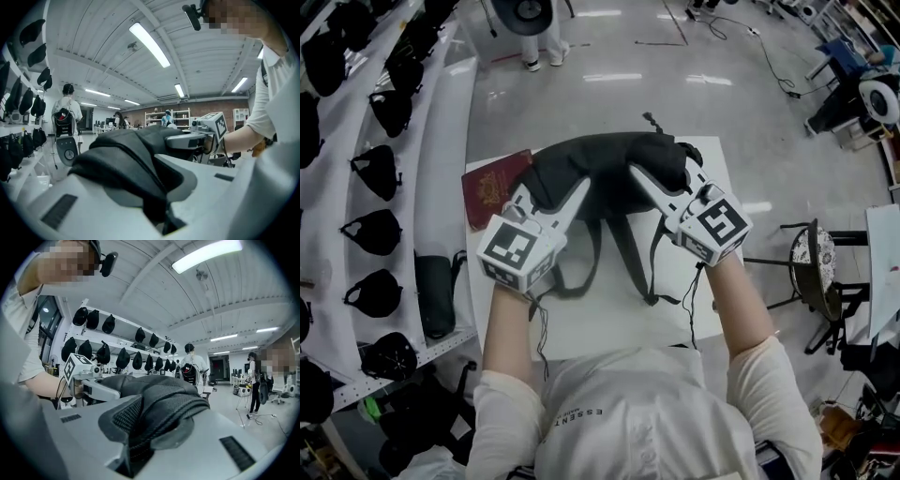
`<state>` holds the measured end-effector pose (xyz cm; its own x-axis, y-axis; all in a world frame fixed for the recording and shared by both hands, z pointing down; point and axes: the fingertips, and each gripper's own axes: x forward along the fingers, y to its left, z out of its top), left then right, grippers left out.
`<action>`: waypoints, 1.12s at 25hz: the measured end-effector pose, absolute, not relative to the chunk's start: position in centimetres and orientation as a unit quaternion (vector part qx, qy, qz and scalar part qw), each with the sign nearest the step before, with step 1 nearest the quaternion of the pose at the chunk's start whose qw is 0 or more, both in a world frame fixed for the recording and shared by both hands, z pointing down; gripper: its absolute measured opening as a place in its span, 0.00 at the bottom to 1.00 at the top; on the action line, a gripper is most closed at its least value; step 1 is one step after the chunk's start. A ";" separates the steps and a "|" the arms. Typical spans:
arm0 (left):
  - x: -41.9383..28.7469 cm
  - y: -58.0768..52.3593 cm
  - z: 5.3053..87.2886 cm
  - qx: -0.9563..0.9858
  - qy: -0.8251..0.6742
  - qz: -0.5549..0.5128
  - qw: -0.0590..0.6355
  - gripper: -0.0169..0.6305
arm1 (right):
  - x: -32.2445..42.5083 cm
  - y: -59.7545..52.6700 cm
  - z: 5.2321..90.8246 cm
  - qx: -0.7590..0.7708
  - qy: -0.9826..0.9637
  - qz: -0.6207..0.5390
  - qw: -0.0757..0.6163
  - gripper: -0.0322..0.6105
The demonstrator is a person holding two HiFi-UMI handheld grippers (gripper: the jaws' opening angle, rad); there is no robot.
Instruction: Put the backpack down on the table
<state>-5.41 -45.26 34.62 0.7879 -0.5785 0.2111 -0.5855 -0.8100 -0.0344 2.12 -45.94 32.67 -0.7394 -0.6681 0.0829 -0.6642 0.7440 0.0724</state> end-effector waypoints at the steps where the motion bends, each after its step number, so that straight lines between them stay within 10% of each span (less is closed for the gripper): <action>1: -5.4 -45.7 35.0 0.945 -0.308 0.106 0.015 0.13 | 2.1 -46.4 33.0 0.356 -0.933 -0.018 0.051 0.18; 28: -4.9 -40.8 41.0 0.930 -0.331 0.122 0.103 0.14 | 3.1 -41.6 39.1 0.343 -0.936 0.066 0.053 0.18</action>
<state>-4.92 -40.82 40.97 0.7512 -0.5903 0.2954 -0.6405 -0.7600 0.1102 3.06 -41.55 39.06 -0.7593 -0.6347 0.1436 -0.6486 0.7560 -0.0877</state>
